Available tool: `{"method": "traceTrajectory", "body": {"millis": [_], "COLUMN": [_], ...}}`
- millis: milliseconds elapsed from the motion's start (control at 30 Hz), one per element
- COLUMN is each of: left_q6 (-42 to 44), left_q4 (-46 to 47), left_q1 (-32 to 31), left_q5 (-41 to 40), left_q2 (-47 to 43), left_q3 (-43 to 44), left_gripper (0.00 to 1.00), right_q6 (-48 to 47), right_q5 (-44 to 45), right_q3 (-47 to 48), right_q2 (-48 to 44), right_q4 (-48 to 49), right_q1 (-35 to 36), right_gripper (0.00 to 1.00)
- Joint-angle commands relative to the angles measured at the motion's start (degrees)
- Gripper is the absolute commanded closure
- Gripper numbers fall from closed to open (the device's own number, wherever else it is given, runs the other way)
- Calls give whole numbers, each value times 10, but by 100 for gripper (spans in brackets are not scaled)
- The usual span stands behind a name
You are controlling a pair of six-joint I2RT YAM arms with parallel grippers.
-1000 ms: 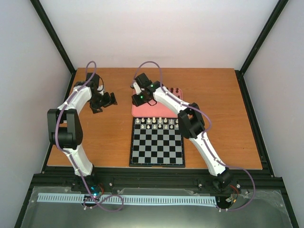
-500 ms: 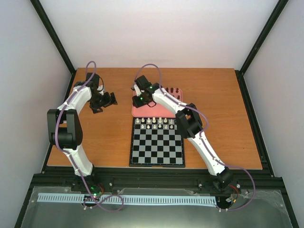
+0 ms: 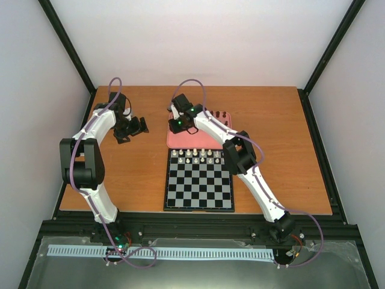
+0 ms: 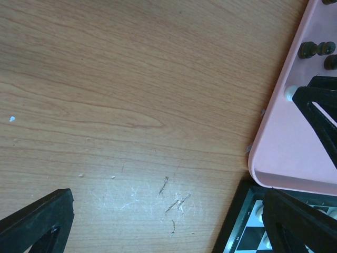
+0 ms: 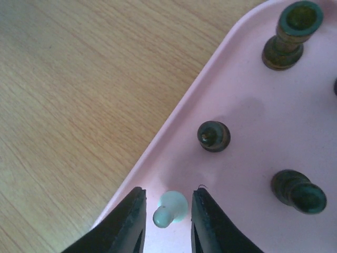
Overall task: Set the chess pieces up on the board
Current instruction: Pick up the chess piece from the storage box, then place the chess piece on the chessboard.
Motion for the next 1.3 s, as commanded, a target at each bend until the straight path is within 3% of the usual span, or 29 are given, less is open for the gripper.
{"method": "traceTrajectory", "body": {"millis": [0,333,633,933,1267], "left_q6": [-9,-9,-7,-6,-5], "left_q4": [9,6,1,-4,6], "left_q1": [-2,-2,-1,-2,-2], "left_q5": [9,12,5,1,-9], "left_q2": [-4,6,11,18,5], "left_q3": [12,20,33,49,36], "left_gripper": [0,0,0,0,0], "right_q6": [2,-6,-30,-62,-79], "right_q5": [-1,-4,-11,-7,12], "right_q3": [20,16,-31,-256,-408], "right_q2": [16,7,-93,-271,-336], "right_q4": [5,-13,-42,-17,39], "right_q1": [-4,-7,-5,57,117], "right_gripper": [77,91,96,96,95]}}
